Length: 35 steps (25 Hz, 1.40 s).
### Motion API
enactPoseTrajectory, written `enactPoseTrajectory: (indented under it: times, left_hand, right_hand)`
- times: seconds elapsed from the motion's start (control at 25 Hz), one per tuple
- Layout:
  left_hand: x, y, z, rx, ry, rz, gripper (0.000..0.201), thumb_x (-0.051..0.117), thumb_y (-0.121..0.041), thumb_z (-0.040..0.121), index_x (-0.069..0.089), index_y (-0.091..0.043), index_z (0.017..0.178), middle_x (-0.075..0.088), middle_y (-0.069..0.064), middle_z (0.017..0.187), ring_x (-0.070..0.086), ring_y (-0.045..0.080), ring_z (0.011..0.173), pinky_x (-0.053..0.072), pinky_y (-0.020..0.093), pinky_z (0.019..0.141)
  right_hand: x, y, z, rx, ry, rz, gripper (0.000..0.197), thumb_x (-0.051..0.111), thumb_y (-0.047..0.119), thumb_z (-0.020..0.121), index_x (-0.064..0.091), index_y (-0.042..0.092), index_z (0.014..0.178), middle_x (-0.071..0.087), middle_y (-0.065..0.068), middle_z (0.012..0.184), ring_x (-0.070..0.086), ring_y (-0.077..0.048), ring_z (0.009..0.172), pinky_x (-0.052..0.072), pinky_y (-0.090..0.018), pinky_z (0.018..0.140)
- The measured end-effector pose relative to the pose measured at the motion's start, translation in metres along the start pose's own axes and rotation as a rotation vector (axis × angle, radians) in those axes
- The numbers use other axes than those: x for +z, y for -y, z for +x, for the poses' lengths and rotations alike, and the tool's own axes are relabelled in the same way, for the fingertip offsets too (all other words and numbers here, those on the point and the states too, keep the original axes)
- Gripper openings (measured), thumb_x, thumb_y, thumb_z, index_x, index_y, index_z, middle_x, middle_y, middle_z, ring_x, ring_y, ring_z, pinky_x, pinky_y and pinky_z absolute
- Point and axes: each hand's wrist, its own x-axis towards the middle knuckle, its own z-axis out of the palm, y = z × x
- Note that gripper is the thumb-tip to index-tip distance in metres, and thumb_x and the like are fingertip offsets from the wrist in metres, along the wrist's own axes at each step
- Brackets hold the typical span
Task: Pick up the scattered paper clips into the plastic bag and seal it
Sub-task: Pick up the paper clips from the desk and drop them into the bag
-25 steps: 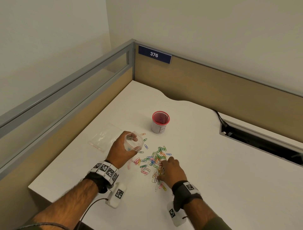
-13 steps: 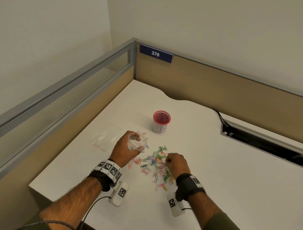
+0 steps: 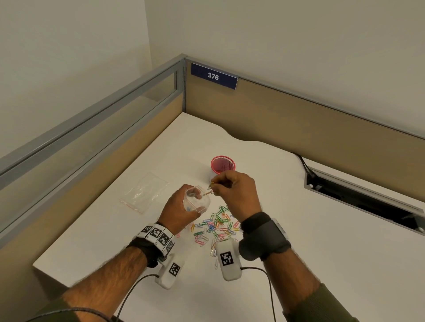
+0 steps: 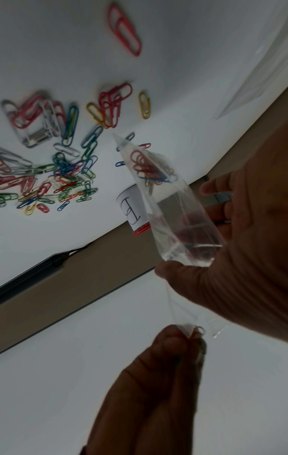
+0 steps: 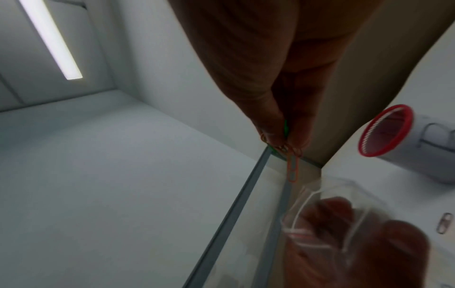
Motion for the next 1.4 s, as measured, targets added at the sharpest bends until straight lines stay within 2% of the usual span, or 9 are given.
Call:
enactPoseTrajectory:
  times: [0.2, 0.4, 0.56, 0.68, 0.92, 1.0, 1.12, 1.2, 1.4]
  left_hand:
    - [0.001, -0.006, 0.0, 0.022, 0.005, 0.015, 0.045, 0.084, -0.03, 0.075, 0.052, -0.031, 0.107, 0.061, -0.02, 0.103, 0.062, 0.011, 0.104, 0.052, 0.034, 0.091]
    - [-0.008, 0.001, -0.006, 0.015, -0.015, -0.062, 0.041, 0.082, -0.031, 0.071, 0.058, -0.027, 0.105, 0.067, -0.011, 0.106, 0.063, 0.014, 0.11, 0.05, 0.042, 0.101]
    - [-0.012, 0.005, -0.013, 0.004, -0.032, -0.085, 0.04, 0.085, -0.022, 0.073, 0.058, -0.026, 0.102, 0.068, -0.009, 0.106, 0.063, 0.013, 0.111, 0.049, 0.043, 0.103]
    - [-0.012, 0.007, -0.018, 0.012, -0.04, -0.099, 0.039, 0.084, -0.022, 0.073, 0.058, -0.025, 0.102, 0.067, -0.008, 0.105, 0.063, 0.015, 0.11, 0.049, 0.044, 0.103]
    - [-0.011, 0.007, -0.021, 0.007, -0.039, -0.093, 0.041, 0.085, -0.027, 0.071, 0.058, -0.026, 0.102, 0.068, -0.008, 0.105, 0.064, 0.017, 0.109, 0.05, 0.044, 0.101]
    - [-0.015, 0.005, -0.02, 0.003, -0.054, -0.104, 0.042, 0.086, -0.024, 0.07, 0.059, -0.025, 0.103, 0.069, -0.006, 0.105, 0.064, 0.016, 0.108, 0.051, 0.041, 0.1]
    - [-0.016, 0.004, -0.02, 0.011, -0.069, -0.094, 0.043, 0.088, -0.018, 0.071, 0.059, -0.022, 0.103, 0.069, -0.006, 0.105, 0.064, 0.013, 0.107, 0.051, 0.037, 0.1]
    - [-0.018, 0.006, -0.019, 0.0, -0.082, -0.096, 0.043, 0.088, -0.016, 0.072, 0.059, -0.022, 0.103, 0.069, -0.006, 0.105, 0.064, 0.012, 0.108, 0.051, 0.037, 0.101]
    - [-0.013, 0.005, -0.018, -0.027, -0.072, -0.101, 0.043, 0.088, -0.016, 0.071, 0.059, -0.021, 0.103, 0.069, -0.004, 0.106, 0.064, 0.014, 0.11, 0.05, 0.036, 0.101]
  right_hand:
    - [0.023, 0.007, -0.002, -0.066, 0.125, -0.138, 0.01, 0.066, 0.014, 0.088, 0.072, 0.013, 0.096, 0.071, -0.001, 0.091, 0.067, -0.014, 0.08, 0.057, -0.026, 0.079]
    - [-0.002, -0.015, 0.0, -0.022, -0.053, -0.005, 0.016, 0.061, 0.004, 0.088, 0.072, 0.012, 0.097, 0.068, 0.002, 0.088, 0.067, -0.011, 0.075, 0.057, -0.017, 0.07]
    - [-0.017, -0.101, -0.017, 0.237, 0.03, -0.399, 0.016, 0.059, 0.01, 0.09, 0.07, 0.014, 0.1, 0.07, -0.005, 0.106, 0.065, -0.02, 0.093, 0.054, -0.03, 0.088]
    - [-0.012, -0.157, -0.053, 0.457, 0.162, -0.653, 0.023, 0.05, 0.012, 0.094, 0.065, 0.013, 0.112, 0.061, -0.009, 0.121, 0.06, -0.024, 0.109, 0.048, -0.032, 0.098]
    - [0.014, -0.157, -0.074, 0.38, 0.25, -0.597, 0.024, 0.046, 0.02, 0.097, 0.065, 0.01, 0.107, 0.058, -0.011, 0.112, 0.06, -0.025, 0.1, 0.048, -0.028, 0.085]
    - [0.015, -0.154, -0.078, 0.381, 0.268, -0.525, 0.026, 0.058, 0.032, 0.092, 0.064, 0.013, 0.107, 0.057, -0.007, 0.109, 0.059, -0.024, 0.1, 0.044, -0.025, 0.079]
    - [0.014, -0.158, -0.093, 0.377, 0.367, -0.592, 0.068, 0.078, 0.055, 0.064, 0.054, 0.021, 0.117, 0.048, 0.0, 0.114, 0.048, -0.02, 0.108, 0.047, -0.03, 0.086]
    - [0.021, -0.16, -0.096, 0.343, 0.411, -0.641, 0.077, 0.08, 0.052, 0.062, 0.047, 0.021, 0.124, 0.044, -0.001, 0.118, 0.043, -0.02, 0.111, 0.048, -0.034, 0.092]
    - [0.033, -0.158, -0.069, 0.319, 0.278, -0.656, 0.028, 0.063, 0.029, 0.088, 0.059, 0.013, 0.11, 0.052, -0.009, 0.117, 0.054, -0.024, 0.103, 0.051, -0.034, 0.09]
